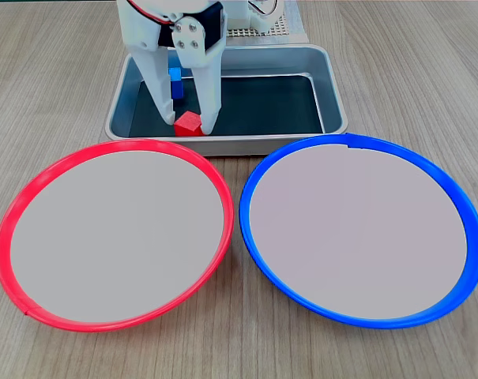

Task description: Move two blocks tray to matching dishes

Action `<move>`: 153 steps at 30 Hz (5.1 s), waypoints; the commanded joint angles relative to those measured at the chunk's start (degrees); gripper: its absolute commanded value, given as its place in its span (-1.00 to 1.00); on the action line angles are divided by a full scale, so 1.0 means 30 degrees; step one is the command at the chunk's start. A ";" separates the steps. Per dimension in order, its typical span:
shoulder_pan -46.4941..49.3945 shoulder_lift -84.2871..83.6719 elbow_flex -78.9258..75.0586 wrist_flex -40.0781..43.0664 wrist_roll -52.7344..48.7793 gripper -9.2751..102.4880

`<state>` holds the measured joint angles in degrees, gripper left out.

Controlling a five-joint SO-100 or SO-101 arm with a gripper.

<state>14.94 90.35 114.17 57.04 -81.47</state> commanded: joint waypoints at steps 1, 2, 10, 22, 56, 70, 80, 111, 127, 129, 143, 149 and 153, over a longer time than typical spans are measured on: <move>-0.0205 -0.0234 -0.0791 -0.0352 -0.0059 -0.78; -0.0293 -0.0264 -0.0879 -0.0352 0.0029 -0.84; -0.1816 0.0557 -0.8965 0.6445 0.4365 -0.84; 0.0264 -0.8789 -1.7578 0.2197 0.4717 -0.79; 0.3955 0.7354 0.2695 0.7061 -1.4443 -0.49; 0.5361 0.7266 0.5303 0.2432 -1.6025 -0.48; 0.4102 0.7354 0.6680 0.1289 -1.4033 -0.84; -0.9170 -0.4658 -0.7061 -0.9316 0.9082 -0.33; -0.5449 1.9980 1.6553 -2.0566 2.9443 -0.84; -0.5303 2.3701 1.9014 -1.8369 2.9766 -0.84; -0.4014 3.3457 1.9688 0.0029 2.9531 -0.84; -0.4102 3.3457 1.9688 0.0029 2.9443 -0.84; -0.4072 3.3457 1.9688 0.0029 2.9473 -0.84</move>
<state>2.29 189.32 173.23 57.04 7.03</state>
